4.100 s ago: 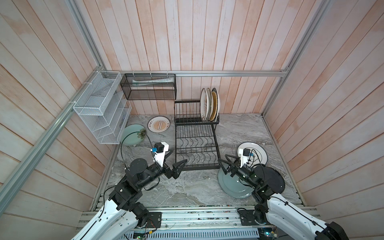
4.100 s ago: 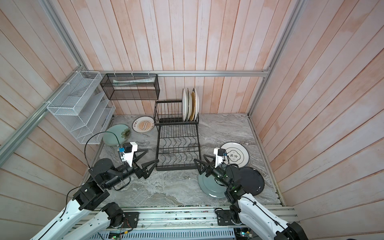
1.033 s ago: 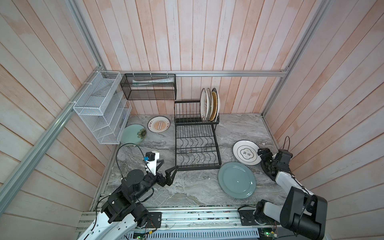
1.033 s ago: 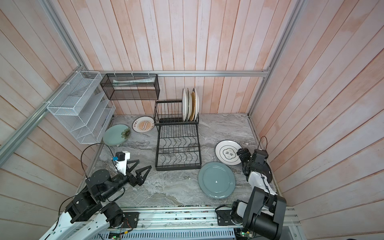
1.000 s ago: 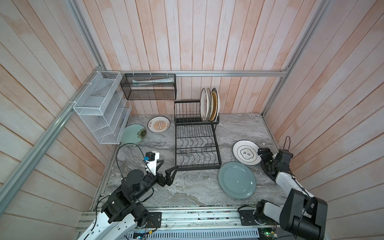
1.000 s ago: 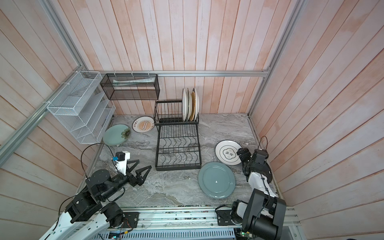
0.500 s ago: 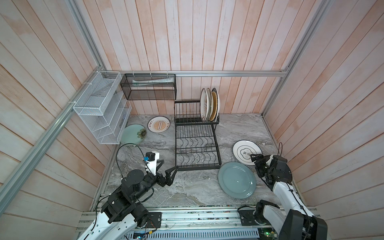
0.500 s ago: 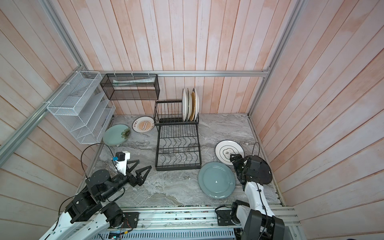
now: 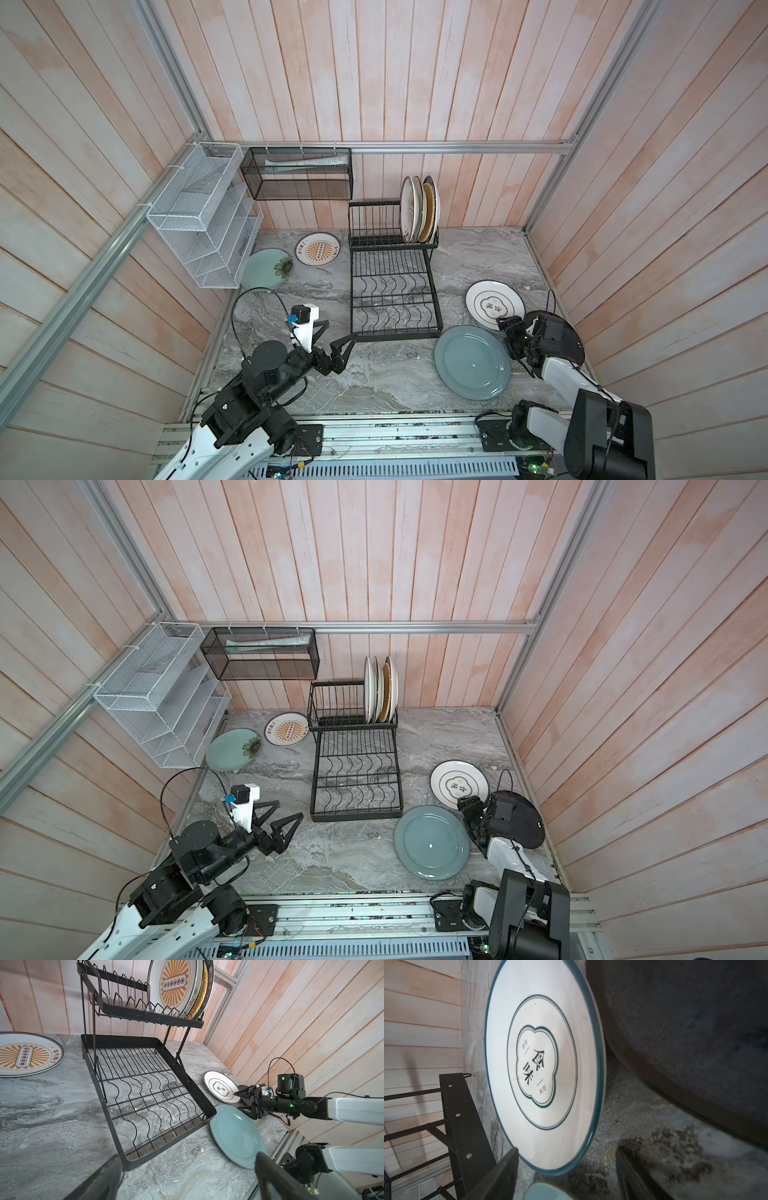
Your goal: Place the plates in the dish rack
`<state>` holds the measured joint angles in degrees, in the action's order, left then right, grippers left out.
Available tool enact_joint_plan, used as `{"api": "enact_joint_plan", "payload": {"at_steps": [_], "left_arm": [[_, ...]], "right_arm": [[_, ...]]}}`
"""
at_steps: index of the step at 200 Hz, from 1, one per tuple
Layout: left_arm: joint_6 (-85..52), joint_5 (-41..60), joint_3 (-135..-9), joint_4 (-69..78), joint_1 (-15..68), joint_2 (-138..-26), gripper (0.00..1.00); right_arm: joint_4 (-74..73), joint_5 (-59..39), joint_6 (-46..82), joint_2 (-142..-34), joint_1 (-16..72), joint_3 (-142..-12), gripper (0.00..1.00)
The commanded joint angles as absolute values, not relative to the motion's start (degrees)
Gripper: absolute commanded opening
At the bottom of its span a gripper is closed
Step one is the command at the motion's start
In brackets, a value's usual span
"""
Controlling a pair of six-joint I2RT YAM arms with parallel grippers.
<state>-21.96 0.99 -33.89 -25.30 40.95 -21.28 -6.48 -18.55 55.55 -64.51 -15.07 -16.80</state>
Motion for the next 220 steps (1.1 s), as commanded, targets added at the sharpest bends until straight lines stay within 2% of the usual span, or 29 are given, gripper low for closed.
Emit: {"api": "enact_joint_plan", "payload": {"at_steps": [1, 34, 78, 122, 175, 220], "left_arm": [[-22.15, 0.00, -33.49, -25.15, 41.24, -21.44, 1.00], [-22.13, 0.00, -33.44, -25.22, 41.29, -21.56, 1.00], [-22.09, -0.09, -33.53, -25.24, 41.22, -21.84, 1.00], [-22.09, -0.35, -33.40, -25.23, 41.22, -21.79, 1.00], [-22.12, -0.53, -33.44, -25.24, 41.22, -22.13, 1.00], [-22.06, -0.92, -33.41, -25.27, 41.20, -22.16, 1.00]], "right_arm": [[-7.63, -15.19, 56.15, -65.40, -14.83, -16.80, 0.74], [-9.96, -16.81, 56.47, -69.49, -14.91, -17.22, 0.72], [-15.37, -18.64, 58.91, -75.27, -15.03, -17.30, 0.63], [-19.48, -17.50, 61.84, -79.68, -15.02, -16.75, 0.59], [-27.06, -19.58, 64.02, -87.82, -14.95, -16.44, 0.47], [-30.20, -18.93, 64.23, -89.76, -15.05, -16.31, 0.40]]}}
